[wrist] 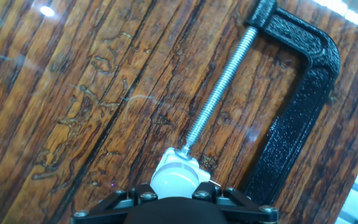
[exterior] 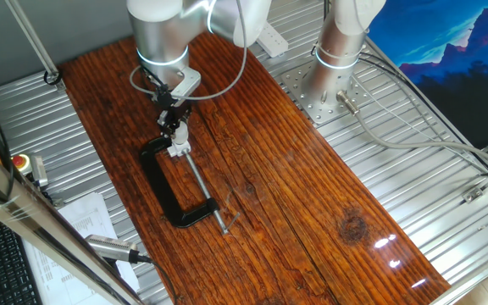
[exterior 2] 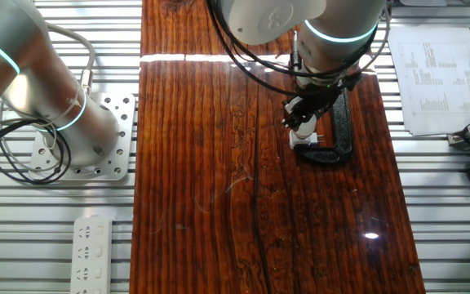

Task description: Take out the light bulb by rotating it

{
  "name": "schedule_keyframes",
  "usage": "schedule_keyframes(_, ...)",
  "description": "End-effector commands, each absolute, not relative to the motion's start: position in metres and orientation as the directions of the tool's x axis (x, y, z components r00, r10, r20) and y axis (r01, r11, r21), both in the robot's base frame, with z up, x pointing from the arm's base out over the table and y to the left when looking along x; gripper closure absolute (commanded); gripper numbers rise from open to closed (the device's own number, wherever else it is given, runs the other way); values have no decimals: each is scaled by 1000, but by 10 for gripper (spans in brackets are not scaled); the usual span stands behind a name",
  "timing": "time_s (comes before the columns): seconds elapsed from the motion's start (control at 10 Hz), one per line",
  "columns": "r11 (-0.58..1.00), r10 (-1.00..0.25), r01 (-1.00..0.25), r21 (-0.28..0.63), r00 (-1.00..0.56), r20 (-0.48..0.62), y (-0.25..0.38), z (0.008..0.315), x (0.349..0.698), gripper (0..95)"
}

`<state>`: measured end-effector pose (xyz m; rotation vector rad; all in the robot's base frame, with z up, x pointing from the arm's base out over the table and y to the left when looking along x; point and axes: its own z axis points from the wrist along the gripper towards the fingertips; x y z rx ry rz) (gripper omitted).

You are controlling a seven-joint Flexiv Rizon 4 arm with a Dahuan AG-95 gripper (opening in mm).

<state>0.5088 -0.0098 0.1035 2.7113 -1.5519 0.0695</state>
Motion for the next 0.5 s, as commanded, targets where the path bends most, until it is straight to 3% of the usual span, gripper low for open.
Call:
schedule_keyframes(0.1, -576, -816, -818, -2, 575, 57, -10, 104, 509, 950)
schedule_keyframes(0.5, -626, -779, -780, -3, 625, 54, -10, 104, 509, 950)
